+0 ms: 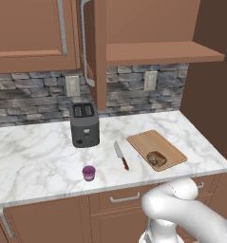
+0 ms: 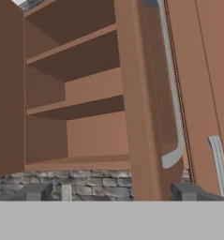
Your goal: Pick the bread, place it on the cutting board, pick the jam, place it on the counter, and close the cabinet.
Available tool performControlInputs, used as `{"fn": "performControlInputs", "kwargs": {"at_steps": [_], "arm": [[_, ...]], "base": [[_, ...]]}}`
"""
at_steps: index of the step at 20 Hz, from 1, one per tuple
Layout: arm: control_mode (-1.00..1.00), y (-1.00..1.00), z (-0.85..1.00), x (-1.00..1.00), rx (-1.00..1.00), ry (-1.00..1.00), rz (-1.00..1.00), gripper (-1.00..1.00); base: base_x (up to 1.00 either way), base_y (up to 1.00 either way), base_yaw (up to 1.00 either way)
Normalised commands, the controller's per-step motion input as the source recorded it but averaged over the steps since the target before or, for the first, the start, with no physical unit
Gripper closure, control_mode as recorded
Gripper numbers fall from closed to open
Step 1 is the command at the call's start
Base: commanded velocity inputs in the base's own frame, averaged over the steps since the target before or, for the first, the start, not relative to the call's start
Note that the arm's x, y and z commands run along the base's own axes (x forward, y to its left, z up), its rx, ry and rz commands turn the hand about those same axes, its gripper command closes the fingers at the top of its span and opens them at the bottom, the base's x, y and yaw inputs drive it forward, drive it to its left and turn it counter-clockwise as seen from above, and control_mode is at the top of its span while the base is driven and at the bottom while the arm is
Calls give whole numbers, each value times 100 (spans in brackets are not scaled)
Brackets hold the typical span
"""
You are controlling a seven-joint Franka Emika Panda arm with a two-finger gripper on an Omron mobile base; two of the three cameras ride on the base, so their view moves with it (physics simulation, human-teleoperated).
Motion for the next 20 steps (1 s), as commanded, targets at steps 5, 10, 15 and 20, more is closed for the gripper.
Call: {"fn": "performControlInputs", "kwargs": {"at_steps": [5, 10, 15, 20], "arm": [[-100, -17, 0, 8, 0, 0, 5, -100], [-100, -17, 0, 18, 0, 0, 5, -100], [-100, -17, 0, 19, 0, -1, 4, -100], [-100, -16, 0, 16, 0, -1, 4, -100]], "base": [[0, 0, 0], [0, 0, 0], [0, 0, 0], [0, 0, 0]]}}
